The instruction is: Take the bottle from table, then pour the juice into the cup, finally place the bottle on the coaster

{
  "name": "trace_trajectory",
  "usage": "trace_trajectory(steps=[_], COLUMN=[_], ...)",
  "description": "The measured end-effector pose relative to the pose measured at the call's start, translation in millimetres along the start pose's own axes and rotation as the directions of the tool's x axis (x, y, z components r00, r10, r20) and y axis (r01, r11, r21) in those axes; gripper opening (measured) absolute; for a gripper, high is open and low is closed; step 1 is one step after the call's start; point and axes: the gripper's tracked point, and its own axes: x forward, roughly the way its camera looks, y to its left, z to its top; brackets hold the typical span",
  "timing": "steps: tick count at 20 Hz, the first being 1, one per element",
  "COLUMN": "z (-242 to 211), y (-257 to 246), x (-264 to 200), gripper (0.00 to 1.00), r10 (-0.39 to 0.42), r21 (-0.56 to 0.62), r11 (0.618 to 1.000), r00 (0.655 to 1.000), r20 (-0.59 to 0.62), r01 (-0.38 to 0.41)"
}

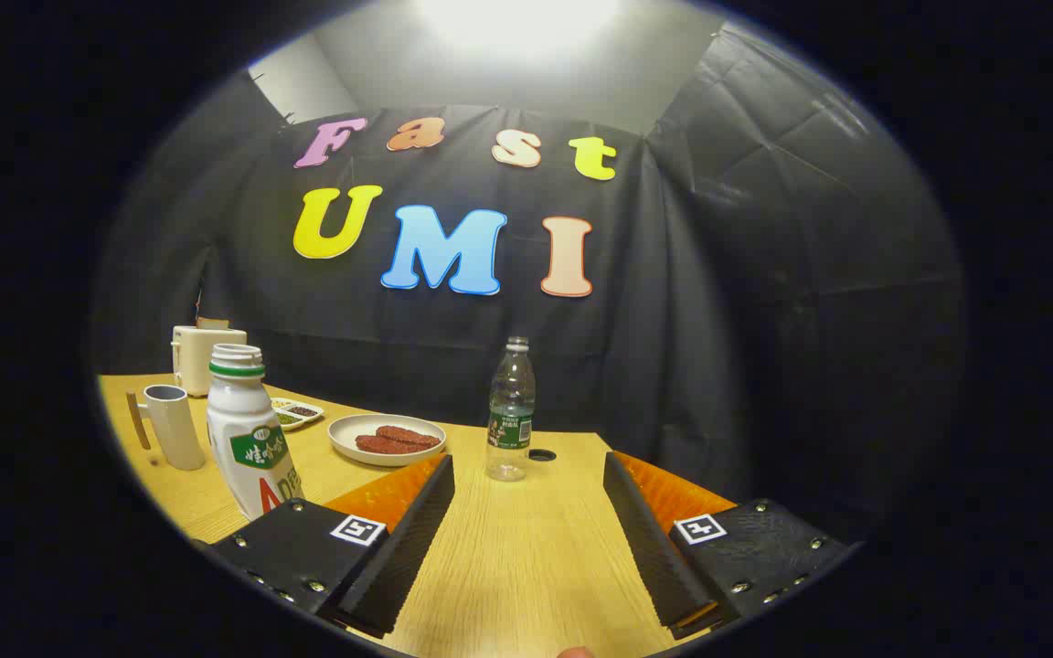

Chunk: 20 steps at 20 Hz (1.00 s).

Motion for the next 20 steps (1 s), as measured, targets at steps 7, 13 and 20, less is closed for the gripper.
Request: trace_trajectory(steps=[7,13,20], z=[42.9,39.3,10.8], y=[59.7,101.5,138.5], x=[-41.5,-74.1,-73.7], gripper=[0.99,0.99,0.99], r10=[0.131,0.212,0.243], r21=[0.078,0.153,0.169], r11=[0.988,0.967,0.958], r00=[0.991,0.977,0.969], r20=[0.004,-0.029,-0.048], r01=[-0.131,-0.205,-0.232])
